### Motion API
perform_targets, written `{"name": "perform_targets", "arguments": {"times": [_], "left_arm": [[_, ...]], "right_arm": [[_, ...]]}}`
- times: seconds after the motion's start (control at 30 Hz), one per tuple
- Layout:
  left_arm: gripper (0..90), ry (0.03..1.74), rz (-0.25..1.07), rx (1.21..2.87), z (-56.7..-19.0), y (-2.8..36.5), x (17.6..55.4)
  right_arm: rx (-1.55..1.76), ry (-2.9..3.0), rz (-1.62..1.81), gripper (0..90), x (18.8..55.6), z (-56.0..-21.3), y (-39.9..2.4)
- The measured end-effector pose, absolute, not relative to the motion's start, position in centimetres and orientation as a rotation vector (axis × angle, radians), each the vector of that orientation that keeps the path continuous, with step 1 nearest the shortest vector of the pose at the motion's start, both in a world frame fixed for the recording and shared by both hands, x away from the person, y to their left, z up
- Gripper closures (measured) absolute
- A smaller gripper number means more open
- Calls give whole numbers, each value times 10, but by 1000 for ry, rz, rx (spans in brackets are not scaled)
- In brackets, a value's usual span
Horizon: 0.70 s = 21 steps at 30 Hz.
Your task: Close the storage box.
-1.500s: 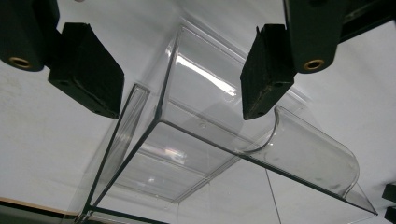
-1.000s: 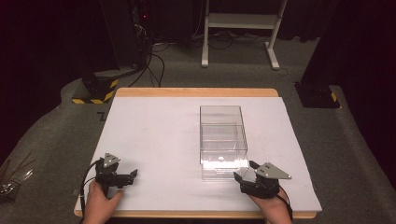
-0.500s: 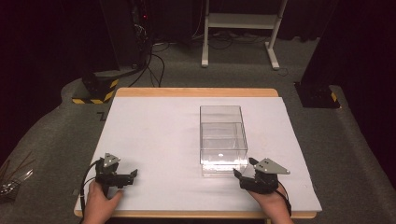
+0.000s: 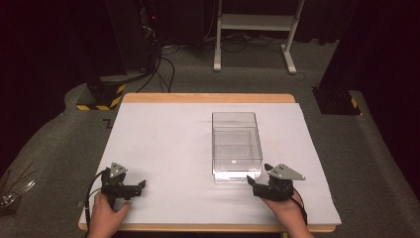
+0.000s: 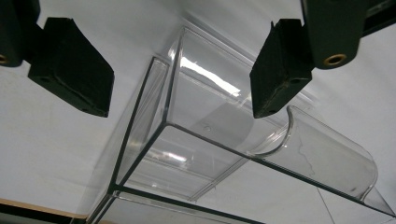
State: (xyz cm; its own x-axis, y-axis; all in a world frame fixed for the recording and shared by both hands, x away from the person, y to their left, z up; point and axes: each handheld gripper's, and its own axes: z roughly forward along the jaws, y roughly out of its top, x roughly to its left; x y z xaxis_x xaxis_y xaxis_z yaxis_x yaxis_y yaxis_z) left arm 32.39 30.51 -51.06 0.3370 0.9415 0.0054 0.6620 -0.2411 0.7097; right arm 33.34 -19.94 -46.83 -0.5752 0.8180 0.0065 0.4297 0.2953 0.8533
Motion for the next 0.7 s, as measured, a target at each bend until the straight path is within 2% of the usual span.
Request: {"name": "perform_targets", "arguments": {"times": [0.7], "left_arm": [[6,1400,589,1993,-511,305,324]], "right_arm": [[1145,2126,1171,198,353,-470,-196]]}}
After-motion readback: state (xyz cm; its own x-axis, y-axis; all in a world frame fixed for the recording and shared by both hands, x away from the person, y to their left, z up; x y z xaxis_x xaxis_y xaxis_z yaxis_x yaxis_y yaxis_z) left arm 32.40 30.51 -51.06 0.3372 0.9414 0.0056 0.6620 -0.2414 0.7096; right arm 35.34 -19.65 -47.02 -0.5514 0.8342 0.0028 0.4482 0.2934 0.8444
